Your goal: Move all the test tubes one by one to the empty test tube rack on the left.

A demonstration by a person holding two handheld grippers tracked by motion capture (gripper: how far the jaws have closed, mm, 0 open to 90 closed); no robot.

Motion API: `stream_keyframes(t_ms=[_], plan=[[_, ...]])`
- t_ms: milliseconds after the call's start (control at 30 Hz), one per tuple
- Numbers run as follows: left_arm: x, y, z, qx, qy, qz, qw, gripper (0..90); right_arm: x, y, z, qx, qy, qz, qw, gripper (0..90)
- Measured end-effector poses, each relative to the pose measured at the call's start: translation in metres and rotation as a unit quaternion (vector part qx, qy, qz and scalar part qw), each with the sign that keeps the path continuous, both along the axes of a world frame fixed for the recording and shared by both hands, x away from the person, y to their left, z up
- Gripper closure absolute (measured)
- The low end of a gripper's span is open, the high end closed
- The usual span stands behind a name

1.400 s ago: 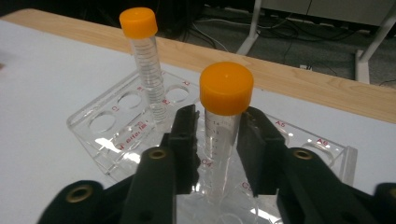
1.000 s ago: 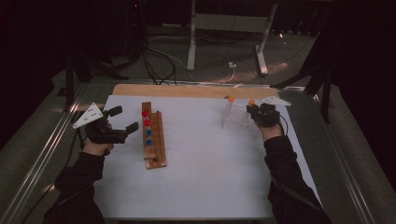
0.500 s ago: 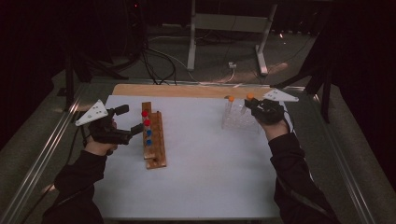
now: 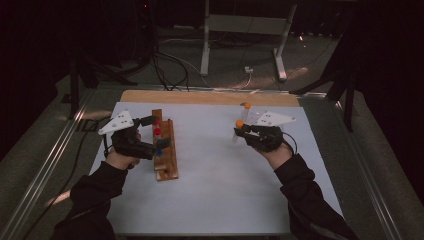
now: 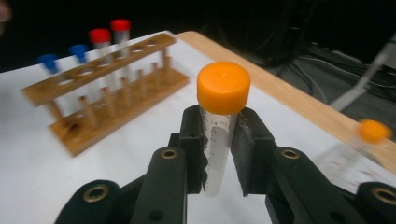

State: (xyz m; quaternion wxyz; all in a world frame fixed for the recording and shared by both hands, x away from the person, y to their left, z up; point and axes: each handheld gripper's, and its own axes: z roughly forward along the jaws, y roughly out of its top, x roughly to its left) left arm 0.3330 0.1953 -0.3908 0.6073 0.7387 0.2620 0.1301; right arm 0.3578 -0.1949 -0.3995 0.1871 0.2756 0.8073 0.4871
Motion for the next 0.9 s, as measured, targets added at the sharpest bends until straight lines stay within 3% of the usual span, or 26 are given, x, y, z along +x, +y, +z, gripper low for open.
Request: stream_keyframes(t_ms=[233, 500, 700, 900], plan=[[-0.006, -0.026, -0.002, 0.01, -0.002, -0.031, 0.9995, 1.3, -0.015, 0.024, -0.004, 0.0, 0.014, 0.05, 0.9987, 75.3], [-0.015, -0.057, -0.004, 0.02, -0.009, -0.075, 0.997, 6.0, -0.026, 0.048, -0.01, -0.007, 0.022, 0.092, 0.9955, 75.3], [-0.017, -0.072, -0.007, 0.026, -0.012, -0.1, 0.9946, 16.7, -0.032, 0.059, -0.012, -0.008, 0.026, 0.114, 0.9931, 75.4], [-0.017, -0.08, -0.01, 0.029, -0.022, -0.101, 0.9942, 34.5, -0.037, 0.065, -0.01, -0.01, 0.026, 0.128, 0.9914, 75.4]])
